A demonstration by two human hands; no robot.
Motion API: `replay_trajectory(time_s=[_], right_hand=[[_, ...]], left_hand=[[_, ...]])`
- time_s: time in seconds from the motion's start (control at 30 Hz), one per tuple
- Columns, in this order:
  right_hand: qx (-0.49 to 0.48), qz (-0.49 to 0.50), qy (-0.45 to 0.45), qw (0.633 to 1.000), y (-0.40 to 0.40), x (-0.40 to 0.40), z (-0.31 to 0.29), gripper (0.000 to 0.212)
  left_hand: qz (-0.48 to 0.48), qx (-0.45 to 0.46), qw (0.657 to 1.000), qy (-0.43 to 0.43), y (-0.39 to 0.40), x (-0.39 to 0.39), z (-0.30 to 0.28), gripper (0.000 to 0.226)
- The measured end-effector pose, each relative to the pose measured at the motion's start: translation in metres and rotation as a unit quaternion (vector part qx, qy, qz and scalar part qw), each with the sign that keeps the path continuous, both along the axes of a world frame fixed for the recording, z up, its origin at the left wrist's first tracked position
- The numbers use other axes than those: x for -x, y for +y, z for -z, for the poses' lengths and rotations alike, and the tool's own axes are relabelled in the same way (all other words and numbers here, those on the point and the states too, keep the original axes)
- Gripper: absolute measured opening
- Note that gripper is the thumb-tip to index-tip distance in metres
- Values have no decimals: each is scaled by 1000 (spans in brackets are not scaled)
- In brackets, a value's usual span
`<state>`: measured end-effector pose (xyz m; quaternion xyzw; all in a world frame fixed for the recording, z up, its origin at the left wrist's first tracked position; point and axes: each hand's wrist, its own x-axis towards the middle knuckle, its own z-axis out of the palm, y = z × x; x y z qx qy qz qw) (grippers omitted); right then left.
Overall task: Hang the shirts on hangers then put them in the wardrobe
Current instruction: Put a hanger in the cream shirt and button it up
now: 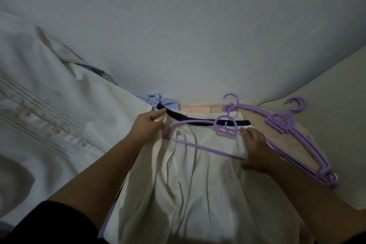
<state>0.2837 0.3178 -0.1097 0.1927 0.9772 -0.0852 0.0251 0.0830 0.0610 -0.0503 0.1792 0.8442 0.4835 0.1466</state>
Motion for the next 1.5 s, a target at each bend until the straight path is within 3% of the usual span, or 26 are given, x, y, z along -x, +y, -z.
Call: replay_trajectory(time_s=[0.13, 0.27, 0.37, 0.43, 0.53, 0.63, 0.73, 0.83, 0.9, 1.0, 1.13, 1.27, 1.37, 1.5], right_hand=[[43, 0, -14, 999, -24, 15, -15, 111], [58, -13, -4, 998, -42, 29, -22, 110], [48, -19, -3, 999, -49, 32, -22, 110], [40, -21, -2, 999, -52, 33, -19, 110], [44, -20, -10, 999, -52, 34, -11, 111], [53, -16, -13, 998, -50, 36, -5, 111], [60, -23, 8, 998, -45, 36, 1, 110], [54, -45, 33, 997, -41, 35, 8, 108], [41, -60, 53, 996, -38, 35, 14, 106], [28, -83, 72, 994, -37, 41, 20, 105], [27, -117, 88, 989, -31, 59, 28, 106], [26, -131, 77, 988, -20, 74, 39, 103], [52, -116, 59, 990, -10, 79, 42, 98], [207, 63, 133, 967, 16, 74, 42, 71]], left_hand=[[16, -107, 990, -91, 7, -19, -13, 45], [18, -247, 938, -243, 10, -31, -20, 44], [43, -228, 922, -310, -1, -42, -11, 34], [45, -116, 961, -247, -10, -40, 5, 31], [1, 17, 999, -40, -13, -35, 22, 17], [-3, 80, 977, 199, -8, -29, 30, 25], [61, 127, 920, 366, 2, -18, 36, 57], [148, 225, 896, 352, 15, -6, 40, 86], [166, 276, 892, 316, 21, 3, 50, 92], [182, 285, 892, 301, 26, 8, 56, 100], [222, 304, 879, 295, 26, 5, 51, 137], [226, 363, 859, 281, 27, 7, 71, 134], [193, 354, 866, 298, 28, 9, 89, 130], [182, 303, 893, 279, 28, 21, 102, 132]])
